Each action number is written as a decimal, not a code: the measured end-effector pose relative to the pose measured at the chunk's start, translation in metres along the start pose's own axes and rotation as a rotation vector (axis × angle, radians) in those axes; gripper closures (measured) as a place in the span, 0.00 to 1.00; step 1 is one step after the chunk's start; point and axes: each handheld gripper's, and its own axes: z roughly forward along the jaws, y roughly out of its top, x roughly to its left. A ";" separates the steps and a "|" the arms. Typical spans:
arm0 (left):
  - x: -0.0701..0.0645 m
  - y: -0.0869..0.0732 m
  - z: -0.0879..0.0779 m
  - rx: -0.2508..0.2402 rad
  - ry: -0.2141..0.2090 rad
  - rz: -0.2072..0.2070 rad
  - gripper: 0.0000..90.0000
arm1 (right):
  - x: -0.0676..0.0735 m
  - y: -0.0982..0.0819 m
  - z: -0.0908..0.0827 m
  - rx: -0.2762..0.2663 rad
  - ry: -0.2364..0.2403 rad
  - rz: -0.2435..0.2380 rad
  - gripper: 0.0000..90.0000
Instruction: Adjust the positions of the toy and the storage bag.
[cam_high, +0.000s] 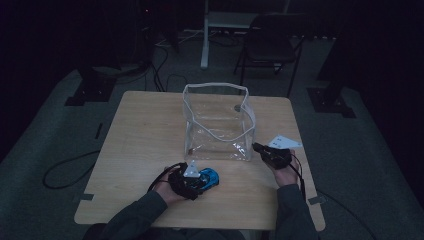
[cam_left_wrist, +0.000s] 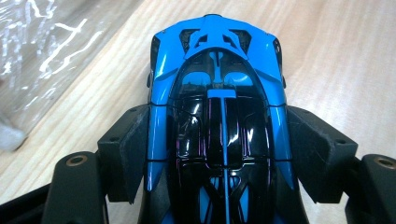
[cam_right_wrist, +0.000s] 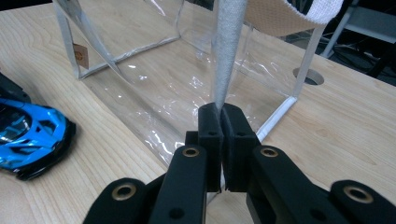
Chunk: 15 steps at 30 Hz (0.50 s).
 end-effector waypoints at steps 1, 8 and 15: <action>-0.002 0.000 0.000 0.003 -0.001 0.008 0.31 | 0.000 0.000 0.000 0.000 0.000 -0.001 0.97; -0.006 -0.002 -0.002 -0.013 -0.031 0.050 0.31 | 0.000 -0.001 0.000 -0.005 0.003 0.001 0.97; -0.007 0.001 -0.004 -0.018 -0.077 0.155 0.31 | -0.001 -0.001 0.000 -0.007 0.005 0.004 0.97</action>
